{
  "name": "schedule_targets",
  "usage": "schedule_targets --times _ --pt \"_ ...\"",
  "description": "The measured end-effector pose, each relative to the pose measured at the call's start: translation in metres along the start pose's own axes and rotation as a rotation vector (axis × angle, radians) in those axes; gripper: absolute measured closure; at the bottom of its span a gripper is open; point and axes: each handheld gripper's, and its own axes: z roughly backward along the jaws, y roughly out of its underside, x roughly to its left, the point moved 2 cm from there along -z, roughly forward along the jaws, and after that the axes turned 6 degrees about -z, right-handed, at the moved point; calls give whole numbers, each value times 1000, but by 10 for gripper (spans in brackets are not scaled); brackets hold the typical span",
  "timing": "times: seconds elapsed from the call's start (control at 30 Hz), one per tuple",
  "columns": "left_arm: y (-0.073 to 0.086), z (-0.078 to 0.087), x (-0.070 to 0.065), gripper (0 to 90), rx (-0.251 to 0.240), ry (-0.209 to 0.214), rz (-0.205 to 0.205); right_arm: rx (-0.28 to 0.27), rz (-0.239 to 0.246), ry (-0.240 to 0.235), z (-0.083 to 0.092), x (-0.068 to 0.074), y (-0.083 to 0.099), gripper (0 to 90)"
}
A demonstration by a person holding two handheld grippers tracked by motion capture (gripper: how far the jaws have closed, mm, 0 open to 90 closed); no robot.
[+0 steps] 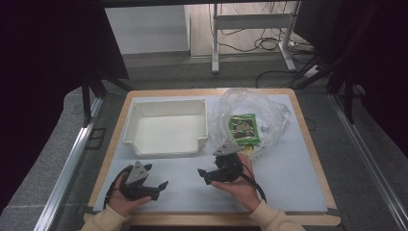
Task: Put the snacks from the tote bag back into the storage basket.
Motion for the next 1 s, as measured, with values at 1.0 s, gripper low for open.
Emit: schedule_targets --times 1.0 --pt "0 0 -1 141 -7 5 2 1 35 -52 17 4 -16 222"
